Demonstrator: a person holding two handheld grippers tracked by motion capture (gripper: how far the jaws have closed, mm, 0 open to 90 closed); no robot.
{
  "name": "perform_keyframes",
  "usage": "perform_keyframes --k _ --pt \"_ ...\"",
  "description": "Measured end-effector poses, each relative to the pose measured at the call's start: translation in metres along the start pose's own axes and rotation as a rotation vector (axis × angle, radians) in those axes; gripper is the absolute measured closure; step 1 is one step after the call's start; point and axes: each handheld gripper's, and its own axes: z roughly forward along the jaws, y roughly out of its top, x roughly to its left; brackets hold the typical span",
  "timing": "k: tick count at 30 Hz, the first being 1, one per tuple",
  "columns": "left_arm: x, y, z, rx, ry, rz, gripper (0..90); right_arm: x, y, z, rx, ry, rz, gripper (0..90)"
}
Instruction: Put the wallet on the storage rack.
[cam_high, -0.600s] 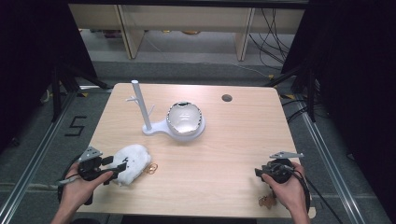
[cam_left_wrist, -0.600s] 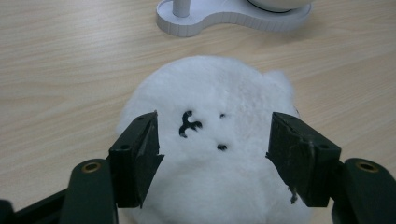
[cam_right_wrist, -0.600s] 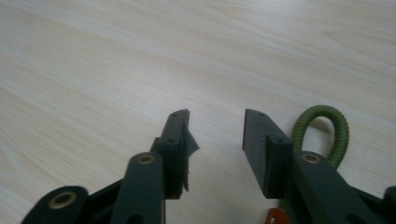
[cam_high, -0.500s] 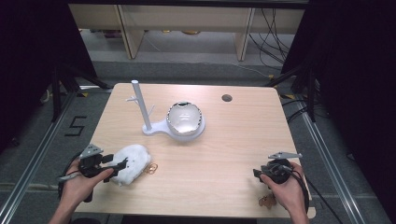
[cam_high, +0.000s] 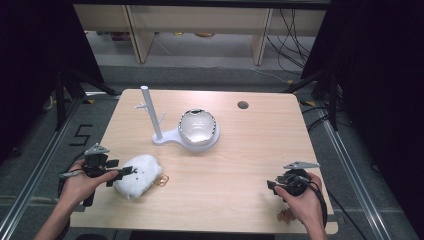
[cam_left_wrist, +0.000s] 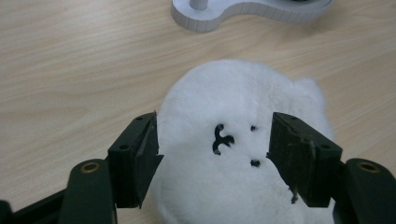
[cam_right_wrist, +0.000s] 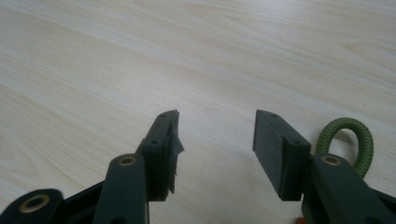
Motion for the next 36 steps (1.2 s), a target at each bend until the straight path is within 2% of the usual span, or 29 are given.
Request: perform_keyframes --k 2,3,5,7,8,9,10,12,16,17,19,20,21,23,24,25,26,27,31,32,33,34,35,36 --pt "0.002 0.001 0.0 0.019 -0.006 0.009 32.7 0.004 0.001 0.0 0.004 0.012 -0.003 50.9" --pt "0.002 0.002 0.0 0.034 -0.006 0.005 32.6 0.004 0.002 0.0 0.002 0.016 -0.02 50.9" --pt "0.004 0.003 0.003 0.052 -0.009 -0.001 32.5 0.006 0.003 0.001 -0.003 0.021 -0.018 50.6" --pt "0.006 0.004 0.005 0.064 -0.006 -0.003 32.3 0.008 0.005 -0.001 0.014 0.025 -0.021 50.2" --pt "0.007 0.004 0.007 0.072 -0.001 -0.008 32.2 0.009 0.005 -0.001 0.027 0.015 -0.016 49.9" --pt "0.007 0.004 0.008 0.076 0.0 -0.013 32.1 0.011 0.005 -0.001 0.035 0.028 0.007 49.5" --pt "0.009 0.004 0.01 0.087 -0.002 -0.019 31.9 0.011 0.005 0.0 0.02 0.026 0.003 49.4" --pt "0.011 0.003 0.014 0.11 0.01 -0.037 31.6 0.013 0.007 -0.001 0.045 0.033 0.014 48.9" --pt "0.014 0.001 0.02 0.155 -0.003 -0.033 31.5 0.014 0.007 0.001 0.026 0.034 -0.002 48.2" --pt "0.014 0.001 0.021 0.168 -0.003 -0.034 31.4 0.012 0.006 0.004 0.004 0.082 0.002 48.1" --pt "0.014 0.0 0.026 0.172 -0.004 -0.045 31.4 0.011 0.006 0.005 0.007 0.096 -0.019 47.9" --pt "0.014 0.0 0.027 0.178 -0.004 -0.044 31.2 0.014 0.006 0.004 0.025 0.106 0.014 47.8" --pt "0.015 -0.001 0.029 0.188 -0.007 -0.04 31.2 0.014 0.005 0.004 0.018 0.11 0.006 47.8" --pt "0.015 -0.001 0.032 0.206 -0.005 -0.042 31.2 0.014 0.005 0.004 0.018 0.111 0.001 47.7" --pt "0.014 -0.003 0.035 0.187 0.003 -0.043 30.9 0.014 0.005 0.004 0.016 0.101 -0.005 47.6" --pt "0.015 -0.003 0.035 0.215 -0.007 -0.046 30.8 0.014 0.005 0.004 0.002 0.094 -0.003 47.6" --pt "0.014 -0.004 0.036 0.21 -0.005 -0.053 31.1 0.016 0.004 0.004 -0.009 0.057 -0.003 47.6" --pt "0.015 -0.004 0.036 0.216 -0.01 -0.047 31.7 0.016 0.006 0.0 0.031 0.044 -0.01 47.5" --pt "0.013 -0.007 0.037 0.214 -0.009 -0.049 36.0 0.016 0.006 -0.002 0.037 0.038 -0.008 47.6" --pt "0.013 -0.007 0.037 0.212 -0.006 -0.046 36.8 0.017 0.005 0.0 0.013 0.052 0.001 47.6" --pt "0.012 -0.007 0.037 0.207 -0.001 -0.048 37.9 0.017 0.005 -0.001 0.015 0.052 0.004 47.6" --pt "0.011 -0.008 0.037 0.199 0.007 -0.047 39.4 0.017 0.004 0.001 -0.007 0.058 -0.004 47.6" --pt "0.01 -0.007 0.037 0.211 0.012 -0.043 40.9 0.018 0.005 0.0 0.006 0.056 -0.001 47.6" --pt "0.009 -0.008 0.037 0.202 0.02 -0.043 42.8 0.017 0.005 0.0 0.007 0.052 -0.027 47.6"
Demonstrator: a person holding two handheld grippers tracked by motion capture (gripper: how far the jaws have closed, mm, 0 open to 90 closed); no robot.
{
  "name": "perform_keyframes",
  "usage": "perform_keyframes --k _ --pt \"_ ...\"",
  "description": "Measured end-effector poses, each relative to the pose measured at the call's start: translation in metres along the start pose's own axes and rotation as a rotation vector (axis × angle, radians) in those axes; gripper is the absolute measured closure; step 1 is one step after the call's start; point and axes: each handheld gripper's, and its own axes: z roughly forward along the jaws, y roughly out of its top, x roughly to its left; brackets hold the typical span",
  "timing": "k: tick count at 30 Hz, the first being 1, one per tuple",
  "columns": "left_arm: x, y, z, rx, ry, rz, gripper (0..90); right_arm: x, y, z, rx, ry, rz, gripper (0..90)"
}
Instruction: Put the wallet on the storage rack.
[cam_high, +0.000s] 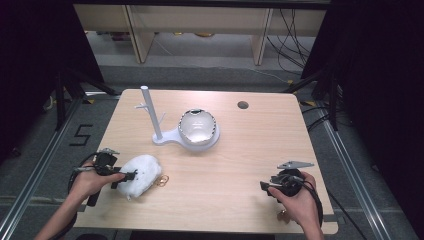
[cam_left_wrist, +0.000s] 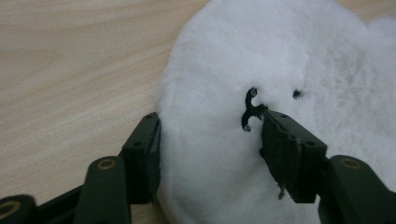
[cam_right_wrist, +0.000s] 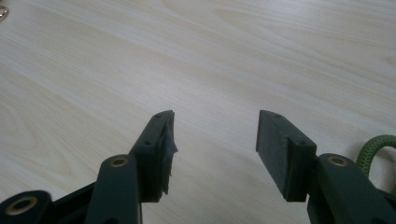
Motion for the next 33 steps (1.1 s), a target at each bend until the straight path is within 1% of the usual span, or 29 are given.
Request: perform_keyframes --k 1,2,3,4,5,6,7,8,9,11,12,14,15,16,17,18,19,20,21,22,23,24,25,26,28,29,30,31,33 --pt "-0.001 0.0 0.0 0.004 0.007 0.006 44.0 0.002 0.0 -0.001 0.02 -0.003 0.016 47.5" --pt "-0.001 -0.001 0.0 -0.002 0.011 0.006 46.7 0.003 0.0 0.0 0.015 0.01 0.019 47.6" --pt "-0.002 -0.001 0.0 -0.007 0.016 0.017 48.6 0.003 -0.001 0.001 -0.003 0.011 0.026 47.6" --pt "-0.002 -0.002 -0.001 -0.006 0.018 0.016 51.1 0.003 -0.001 0.003 -0.011 0.009 0.014 47.6" --pt "-0.003 -0.003 0.0 -0.023 0.024 0.013 53.0 0.004 -0.001 0.002 -0.002 0.013 0.021 47.6" --pt "-0.003 -0.003 -0.001 -0.029 0.028 0.027 55.8 0.004 -0.001 0.001 0.019 0.002 0.011 47.6" --pt "-0.003 -0.004 -0.002 -0.037 0.028 0.045 60.1 0.005 -0.001 0.002 0.019 0.006 0.018 47.6" --pt "-0.004 -0.006 -0.002 -0.06 0.034 0.053 62.6 0.005 -0.002 0.003 0.006 0.014 0.02 47.6" --pt "-0.005 -0.007 -0.002 -0.089 0.047 0.076 65.5 0.005 -0.002 0.003 0.004 0.017 0.023 47.6" --pt "-0.005 -0.009 -0.006 -0.094 0.049 0.121 74.1 0.004 -0.001 0.003 -0.005 0.017 0.018 47.7" --pt "-0.005 -0.01 -0.006 -0.101 0.05 0.133 76.6 0.005 0.0 0.001 0.021 0.006 0.016 47.7" --pt "-0.004 -0.011 -0.007 -0.106 0.049 0.148 78.3 0.005 0.0 0.001 0.014 0.008 0.012 47.8" --pt "-0.005 -0.011 -0.008 -0.123 0.055 0.16 78.8 0.005 0.0 0.001 0.013 0.009 0.01 47.8" --pt "-0.004 -0.011 -0.009 -0.117 0.044 0.168 79.5 0.004 0.0 0.001 0.002 0.013 -0.003 47.7" --pt "-0.005 -0.011 -0.011 -0.118 0.045 0.177 80.0 0.004 0.0 0.001 0.002 0.015 -0.002 47.7" --pt "-0.005 -0.011 -0.012 -0.122 0.047 0.182 80.4 0.002 0.0 0.001 -0.01 0.01 -0.023 47.7" --pt "-0.006 -0.01 -0.015 -0.125 0.044 0.195 80.7 0.002 0.001 0.002 -0.022 0.019 -0.031 47.8" --pt "-0.007 -0.01 -0.017 -0.132 0.045 0.204 81.0 0.003 0.001 0.0 -0.002 0.009 -0.021 47.8" --pt "-0.009 -0.009 -0.021 -0.134 0.043 0.218 81.3 0.004 0.001 0.0 -0.022 0.007 -0.01 47.8" --pt "-0.012 -0.01 -0.023 -0.166 0.047 0.215 81.6 0.003 0.002 0.0 -0.025 0.012 -0.033 47.8" --pt "-0.016 -0.009 -0.026 -0.2 0.048 0.225 81.8 0.005 0.003 -0.002 -0.01 0.002 -0.013 47.9" --pt "-0.02 -0.008 -0.029 -0.233 0.05 0.216 82.0 0.004 0.003 0.002 -0.082 0.012 -0.032 47.9" --pt "-0.023 -0.007 -0.032 -0.25 0.048 0.223 82.1 0.005 0.004 -0.002 -0.028 0.007 -0.016 47.9" --pt "-0.027 -0.006 -0.036 -0.266 0.043 0.244 82.3 0.005 0.005 -0.002 -0.048 0.005 -0.037 47.9" --pt "-0.033 -0.004 -0.042 -0.3 0.037 0.269 82.5 0.007 0.007 -0.004 -0.061 0.002 -0.049 48.1" --pt "-0.037 -0.002 -0.048 -0.311 0.037 0.29 82.5 0.008 0.008 -0.004 -0.065 0.009 -0.043 48.2" --pt "-0.04 0.0 -0.052 -0.322 0.038 0.295 82.5 0.01 0.009 -0.007 -0.075 0.003 -0.047 48.3" --pt "-0.045 0.003 -0.056 -0.347 0.035 0.308 82.5 0.012 0.009 -0.007 -0.068 0.012 -0.029 48.3" --pt "-0.053 0.007 -0.063 -0.383 0.027 0.322 82.6 0.015 0.013 -0.01 -0.081 0.014 -0.033 48.3"
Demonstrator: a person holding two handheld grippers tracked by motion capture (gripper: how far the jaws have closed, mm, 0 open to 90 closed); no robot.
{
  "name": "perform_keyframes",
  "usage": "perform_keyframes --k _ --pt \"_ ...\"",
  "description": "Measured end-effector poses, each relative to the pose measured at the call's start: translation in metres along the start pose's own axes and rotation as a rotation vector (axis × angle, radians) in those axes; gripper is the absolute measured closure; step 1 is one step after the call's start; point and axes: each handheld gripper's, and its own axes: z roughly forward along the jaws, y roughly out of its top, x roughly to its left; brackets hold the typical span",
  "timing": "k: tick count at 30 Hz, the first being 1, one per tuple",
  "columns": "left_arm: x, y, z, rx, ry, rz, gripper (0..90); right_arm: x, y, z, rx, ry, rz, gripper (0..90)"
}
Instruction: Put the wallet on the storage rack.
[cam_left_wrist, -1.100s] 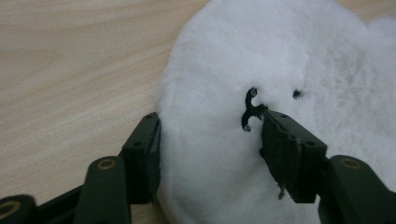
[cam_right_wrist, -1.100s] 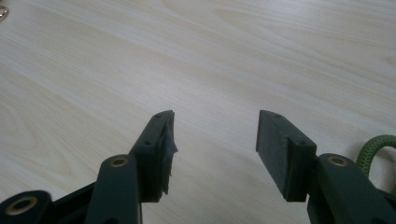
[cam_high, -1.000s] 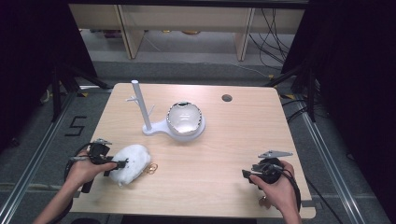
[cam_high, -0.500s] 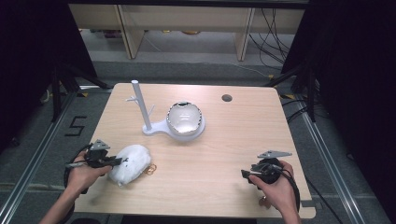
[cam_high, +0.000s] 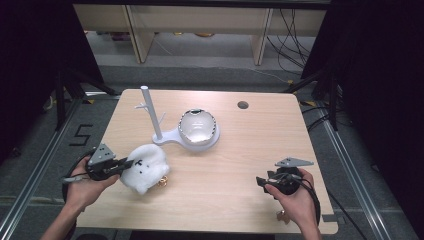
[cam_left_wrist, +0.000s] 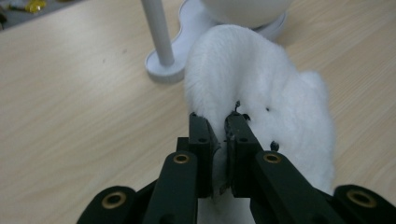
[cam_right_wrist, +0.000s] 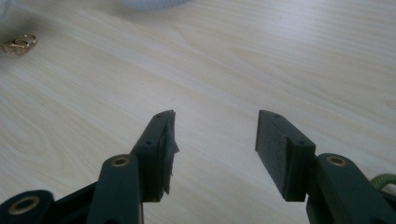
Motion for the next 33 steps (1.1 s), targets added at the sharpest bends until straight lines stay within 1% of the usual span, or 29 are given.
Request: perform_keyframes --k 1,2,3,4,5,6,7,8,9,10,11,12,13,14,15,16,17,18,19,20,21,22,24,27,29,30,31,32,33 --pt "-0.001 0.004 -0.001 -0.005 -0.006 0.019 82.6 0.0 0.002 0.001 -0.029 0.02 -0.017 48.2" --pt "-0.004 0.01 -0.003 -0.023 -0.015 0.03 82.6 0.002 0.003 -0.001 -0.03 0.008 -0.032 48.2" --pt "-0.007 0.015 -0.004 -0.037 -0.012 0.033 82.6 0.005 0.007 0.0 -0.046 0.029 -0.019 48.2" --pt "-0.009 0.019 -0.004 -0.053 -0.024 0.047 82.6 0.007 0.009 -0.002 -0.049 0.016 -0.034 48.2" --pt "-0.011 0.024 -0.005 -0.053 -0.025 0.061 82.5 0.009 0.013 -0.001 -0.066 0.039 -0.037 48.1" --pt "-0.014 0.029 -0.004 -0.068 -0.036 0.073 82.6 0.011 0.016 -0.002 -0.07 0.033 -0.047 48.1" --pt "-0.016 0.032 -0.005 -0.064 -0.037 0.085 82.5 0.016 0.019 -0.002 -0.079 0.048 -0.018 48.1" --pt "-0.019 0.037 -0.004 -0.079 -0.05 0.097 82.5 0.018 0.022 -0.003 -0.08 0.048 -0.023 48.0" --pt "-0.021 0.04 -0.003 -0.085 -0.057 0.11 82.5 0.018 0.027 -0.002 -0.097 0.058 -0.059 48.0" --pt "-0.024 0.046 -0.001 -0.1 -0.075 0.125 82.5 0.021 0.03 -0.003 -0.111 0.058 -0.063 47.9" --pt "-0.026 0.049 -0.001 -0.104 -0.077 0.135 82.5 0.026 0.036 -0.003 -0.122 0.064 -0.064 47.8" --pt "-0.029 0.053 0.0 -0.106 -0.079 0.148 82.5 0.027 0.039 -0.002 -0.128 0.078 -0.083 47.8" --pt "-0.031 0.057 0.001 -0.107 -0.082 0.161 82.5 0.03 0.043 -0.002 -0.134 0.073 -0.093 47.7" --pt "-0.034 0.061 0.003 -0.115 -0.089 0.169 82.5 0.034 0.047 -0.001 -0.139 0.089 -0.095 47.6" --pt "-0.036 0.064 0.005 -0.123 -0.098 0.179 82.5 0.039 0.051 -0.001 -0.14 0.09 -0.091 47.6" --pt "-0.039 0.067 0.006 -0.121 -0.101 0.189 82.5 0.04 0.055 0.0 -0.154 0.095 -0.13 47.5" --pt "-0.041 0.07 0.007 -0.124 -0.11 0.201 82.5 0.046 0.058 0.003 -0.173 0.122 -0.112 47.4" --pt "-0.044 0.072 0.009 -0.129 -0.118 0.208 82.4 0.05 0.062 0.003 -0.171 0.138 -0.11 47.3" --pt "-0.046 0.075 0.01 -0.125 -0.122 0.217 82.4 0.053 0.066 0.004 -0.171 0.144 -0.126 47.1" --pt "-0.049 0.077 0.012 -0.128 -0.13 0.222 82.4 0.054 0.071 0.006 -0.189 0.149 -0.161 46.9" --pt "-0.052 0.08 0.013 -0.124 -0.138 0.232 82.4 0.059 0.074 0.009 -0.2 0.17 -0.144 46.4" --pt "-0.054 0.081 0.015 -0.131 -0.143 0.237 82.4 0.062 0.078 0.009 -0.188 0.17 -0.155 46.2" --pt "-0.059 0.085 0.018 -0.134 -0.163 0.253 82.4 0.069 0.085 0.014 -0.205 0.208 -0.152 45.8" --pt "-0.067 0.09 0.022 -0.131 -0.18 0.278 82.4 0.075 0.096 0.019 -0.211 0.231 -0.192 44.6" --pt "-0.072 0.092 0.025 -0.131 -0.192 0.295 82.4 0.081 0.1 0.022 -0.206 0.247 -0.188 43.9" --pt "-0.074 0.093 0.026 -0.131 -0.195 0.3 82.4 0.082 0.102 0.024 -0.206 0.245 -0.196 43.4" --pt "-0.077 0.095 0.027 -0.132 -0.202 0.311 82.4 0.084 0.103 0.026 -0.208 0.26 -0.184 43.0" --pt "-0.079 0.096 0.028 -0.132 -0.206 0.315 82.4 0.085 0.106 0.028 -0.212 0.264 -0.203 42.5" --pt "-0.08 0.097 0.028 -0.134 -0.208 0.321 82.4 0.087 0.107 0.028 -0.204 0.251 -0.203 41.9"
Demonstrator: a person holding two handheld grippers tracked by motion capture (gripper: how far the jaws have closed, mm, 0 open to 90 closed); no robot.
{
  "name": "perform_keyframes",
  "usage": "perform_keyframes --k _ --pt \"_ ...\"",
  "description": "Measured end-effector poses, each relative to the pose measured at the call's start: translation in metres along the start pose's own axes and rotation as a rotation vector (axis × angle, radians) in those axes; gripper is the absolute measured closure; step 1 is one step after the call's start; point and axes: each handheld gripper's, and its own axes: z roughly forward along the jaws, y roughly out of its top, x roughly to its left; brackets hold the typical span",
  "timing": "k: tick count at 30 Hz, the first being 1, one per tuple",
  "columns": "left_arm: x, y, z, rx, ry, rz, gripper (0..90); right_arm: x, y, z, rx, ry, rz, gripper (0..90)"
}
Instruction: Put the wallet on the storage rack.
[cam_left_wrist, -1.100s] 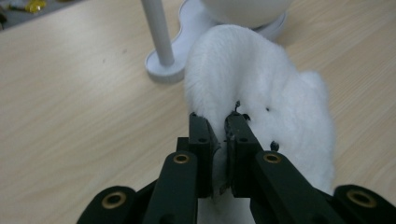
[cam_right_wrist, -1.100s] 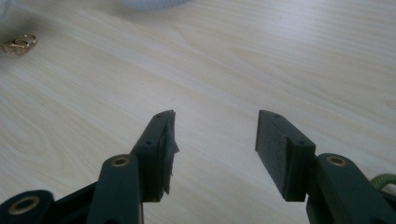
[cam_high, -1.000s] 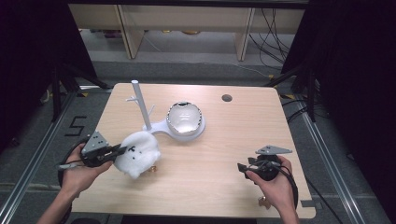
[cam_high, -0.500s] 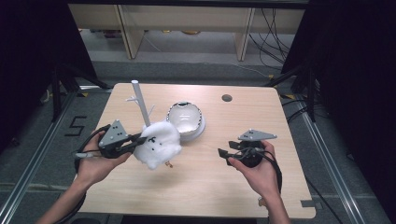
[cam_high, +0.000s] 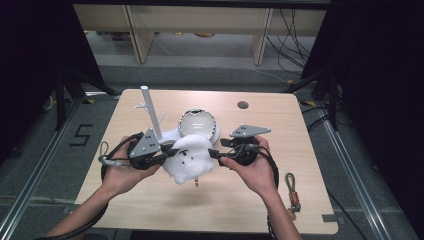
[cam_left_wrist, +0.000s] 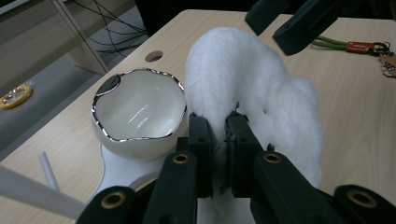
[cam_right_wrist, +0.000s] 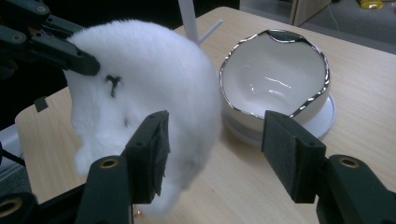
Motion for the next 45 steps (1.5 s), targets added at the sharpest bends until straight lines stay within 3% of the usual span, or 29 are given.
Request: perform_keyframes --k 2,5,6,9,13,14,15,17,19,21,22,26,27,29,32,35,39,45 --pt "-0.001 0.003 0.002 -0.004 -0.008 0.009 82.3 0.0 0.002 0.004 -0.003 0.015 -0.033 41.4" --pt "-0.003 0.006 0.003 -0.011 -0.012 0.02 82.3 0.003 0.004 0.007 -0.001 0.029 -0.004 41.0" --pt "-0.003 0.007 0.003 -0.007 -0.013 0.028 82.3 0.001 0.005 0.008 -0.012 0.019 -0.051 40.8" --pt "-0.005 0.009 0.005 -0.012 -0.017 0.046 82.3 0.004 0.005 0.008 0.005 0.021 -0.016 40.8" --pt "-0.007 0.012 0.005 -0.019 -0.016 0.068 82.3 -0.002 0.007 0.01 -0.012 0.021 -0.057 40.8" --pt "-0.008 0.012 0.006 -0.021 -0.017 0.069 82.3 -0.001 0.006 0.01 -0.006 0.034 -0.023 41.1" --pt "-0.008 0.013 0.006 -0.022 -0.015 0.071 82.3 -0.002 0.007 0.009 0.0 0.027 -0.025 41.7" --pt "-0.008 0.014 0.006 -0.024 -0.017 0.077 82.3 -0.004 0.008 0.01 -0.016 0.048 -0.06 47.9" --pt "-0.008 0.015 0.005 -0.024 -0.015 0.081 82.3 -0.002 0.008 0.009 -0.018 0.068 -0.065 59.1" --pt "-0.008 0.015 0.005 -0.021 -0.011 0.087 82.1 -0.002 0.008 0.007 -0.004 0.049 -0.091 66.7" --pt "-0.007 0.015 0.005 -0.022 -0.012 0.089 81.9 0.0 0.007 0.006 0.01 0.051 -0.069 71.1" --pt "-0.004 0.012 0.006 -0.037 -0.004 0.08 80.0 -0.001 0.006 0.006 -0.026 0.08 -0.091 78.5" --pt "-0.004 0.012 0.006 -0.037 -0.004 0.08 78.4 0.001 0.006 0.006 -0.024 0.076 -0.072 79.2" --pt "-0.001 0.009 0.005 -0.057 0.01 0.055 73.7 0.002 0.006 0.005 -0.026 0.058 -0.07 79.8" --pt "0.003 0.006 -0.001 -0.096 0.03 -0.003 57.3 0.0 0.008 0.004 -0.06 0.041 -0.098 80.0" --pt "0.007 -0.002 -0.013 -0.116 0.061 -0.064 45.2 -0.003 0.01 0.002 -0.092 0.024 -0.054 80.0" --pt "0.009 -0.018 -0.027 -0.117 0.1 -0.12 37.0 -0.011 0.015 -0.001 -0.138 0.002 -0.037 79.9" --pt "0.006 -0.053 -0.044 -0.123 0.149 -0.224 34.6 -0.023 0.024 0.001 -0.18 -0.024 -0.018 79.9"
